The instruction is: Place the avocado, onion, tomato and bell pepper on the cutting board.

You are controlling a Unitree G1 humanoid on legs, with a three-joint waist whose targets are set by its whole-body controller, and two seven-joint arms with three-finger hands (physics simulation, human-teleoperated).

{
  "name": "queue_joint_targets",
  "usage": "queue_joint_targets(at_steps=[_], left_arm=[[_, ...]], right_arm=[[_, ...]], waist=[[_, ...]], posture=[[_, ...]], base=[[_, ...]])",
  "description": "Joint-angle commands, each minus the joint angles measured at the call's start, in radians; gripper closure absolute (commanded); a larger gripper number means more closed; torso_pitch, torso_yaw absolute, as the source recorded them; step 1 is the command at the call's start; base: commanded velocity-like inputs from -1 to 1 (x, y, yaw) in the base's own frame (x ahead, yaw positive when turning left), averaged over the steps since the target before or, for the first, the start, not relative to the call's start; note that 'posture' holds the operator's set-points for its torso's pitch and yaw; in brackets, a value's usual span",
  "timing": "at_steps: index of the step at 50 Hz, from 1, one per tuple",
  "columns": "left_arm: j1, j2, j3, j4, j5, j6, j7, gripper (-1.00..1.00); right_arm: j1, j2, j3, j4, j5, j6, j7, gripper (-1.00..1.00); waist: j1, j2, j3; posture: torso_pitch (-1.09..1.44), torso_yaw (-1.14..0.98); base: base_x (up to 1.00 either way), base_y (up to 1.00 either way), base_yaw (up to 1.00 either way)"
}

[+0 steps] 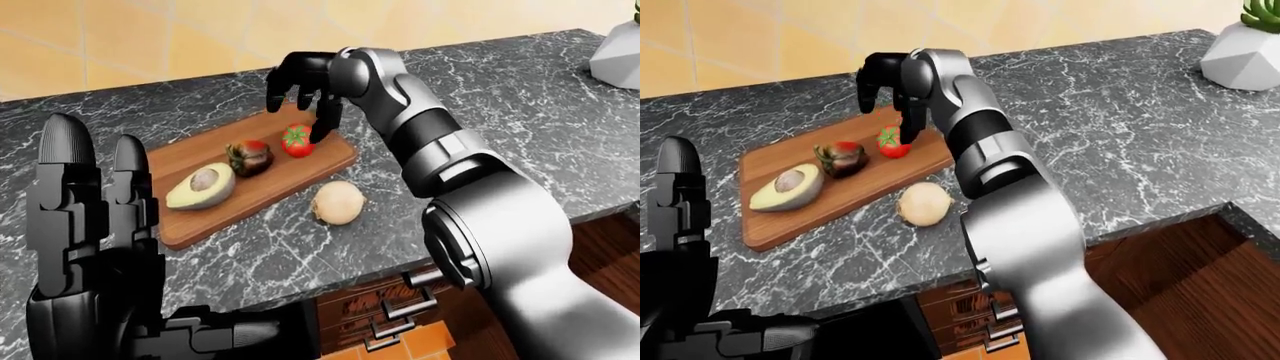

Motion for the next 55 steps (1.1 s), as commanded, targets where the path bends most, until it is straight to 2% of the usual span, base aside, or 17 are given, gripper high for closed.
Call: queue_joint_targets(at_steps=[1, 9, 13, 16, 21, 26, 27, 28, 31, 32, 36, 38, 40, 45, 49, 52, 55], left_arm=[[-0.006, 0.002, 0.000, -0.033, -0.002, -0.024, 0.002, -1.00], [-0.004, 0.002, -0.002, -0.028, 0.000, -0.031, 0.001, -1.00], [-0.003, 0.002, -0.001, -0.027, -0.002, -0.031, 0.001, -1.00], [-0.003, 0.002, -0.002, -0.025, -0.001, -0.033, 0.001, -1.00], [-0.004, 0.002, -0.006, -0.025, 0.002, -0.032, 0.002, -1.00], [-0.003, 0.003, -0.007, -0.026, 0.004, -0.033, 0.003, -1.00], [-0.002, 0.004, -0.008, -0.024, 0.005, -0.034, 0.003, -1.00], [-0.002, 0.003, -0.008, -0.024, 0.004, -0.034, 0.003, -1.00], [-0.001, 0.004, -0.008, -0.027, 0.004, -0.032, 0.004, -1.00], [-0.002, 0.004, -0.008, -0.027, 0.005, -0.032, 0.004, -1.00], [0.002, 0.004, -0.011, -0.024, 0.007, -0.037, 0.003, -1.00], [0.001, 0.004, -0.016, -0.021, 0.012, -0.038, 0.004, -1.00], [0.001, 0.005, -0.016, -0.021, 0.011, -0.038, 0.005, -1.00], [0.001, 0.006, -0.016, -0.021, 0.012, -0.039, 0.006, -1.00], [0.004, 0.006, -0.017, -0.022, 0.012, -0.042, 0.006, -1.00], [0.009, 0.005, -0.024, -0.018, 0.019, -0.050, 0.005, -1.00], [0.011, 0.006, -0.026, -0.017, 0.019, -0.053, 0.006, -1.00]], right_arm=[[-0.039, -0.011, -0.007, -0.037, 0.006, -0.007, -0.017, -0.31], [-0.029, -0.011, -0.008, -0.036, 0.002, -0.008, -0.021, -0.30], [-0.067, -0.026, -0.018, -0.039, 0.011, -0.003, -0.006, -0.34], [-0.151, -0.065, -0.036, -0.044, 0.031, 0.004, 0.015, -0.43], [-0.241, -0.134, -0.038, -0.053, 0.033, 0.002, 0.052, -0.40], [-0.255, -0.180, -0.019, -0.089, 0.014, -0.039, 0.106, -0.49], [-0.237, -0.190, -0.014, -0.118, 0.011, -0.055, 0.147, -0.58], [-0.218, -0.205, -0.001, -0.147, -0.004, -0.069, 0.169, -0.55], [-0.184, -0.233, -0.020, -0.259, 0.016, -0.060, 0.271, -0.54], [-0.167, -0.245, -0.030, -0.323, 0.028, -0.046, 0.324, -1.00], [-0.014, -0.270, -0.066, -0.703, 0.078, 0.097, 0.577, -1.00], [0.089, -0.276, -0.068, -0.923, 0.092, 0.173, 0.712, -1.00], [0.167, -0.278, -0.068, -1.091, 0.095, 0.217, 0.799, -1.00], [0.201, -0.282, -0.076, -1.263, 0.127, 0.299, 0.953, -1.00], [0.280, -0.292, -0.073, -1.374, 0.144, 0.333, 1.053, -1.00], [0.359, -0.325, -0.024, -1.471, 0.195, 0.415, 1.089, -1.00], [0.434, -0.313, 0.018, -1.575, 0.239, 0.507, 1.090, -1.00]], waist=[[0.000, 0.005, -0.022], [0.001, 0.004, -0.022], [0.001, 0.004, -0.022], [0.001, 0.003, -0.020], [0.003, 0.002, -0.009], [0.001, 0.001, -0.004], [0.001, 0.001, -0.003], [0.000, 0.001, -0.002], [-0.001, -0.002, -0.004], [-0.001, -0.003, -0.004], [0.003, -0.008, 0.002], [0.005, -0.010, 0.003], [0.006, -0.011, 0.005], [-0.001, -0.003, -0.001], [-0.004, 0.001, 0.001], [-0.006, 0.000, -0.001], [-0.007, -0.001, -0.005]], posture=[[0.00, 0.00], [0.00, 0.00], [0.00, 0.00], [0.00, 0.00], [0.00, 0.00], [0.00, 0.00], [0.00, 0.00], [0.00, 0.00], [0.00, 0.00], [0.00, 0.00], [0.00, 0.00], [0.00, 0.00], [0.00, 0.00], [0.00, 0.00], [0.00, 0.00], [0.00, 0.00], [0.00, 0.00]], base=[[0.00, 0.00, 0.00], [0.00, 0.00, 0.00], [0.00, 0.00, 0.00], [0.00, 0.00, 0.00], [0.00, 0.00, 0.00], [0.00, 0.00, 0.00], [0.00, 0.00, 0.00], [0.00, 0.00, 0.00], [0.00, 0.00, 0.00], [0.00, 0.00, 0.00], [0.00, 0.00, 0.00], [0.00, 0.00, 0.00], [0.00, 0.00, 0.00], [0.00, 0.00, 0.00], [0.00, 0.00, 0.00], [0.00, 0.00, 0.00], [0.00, 0.00, 0.00]])
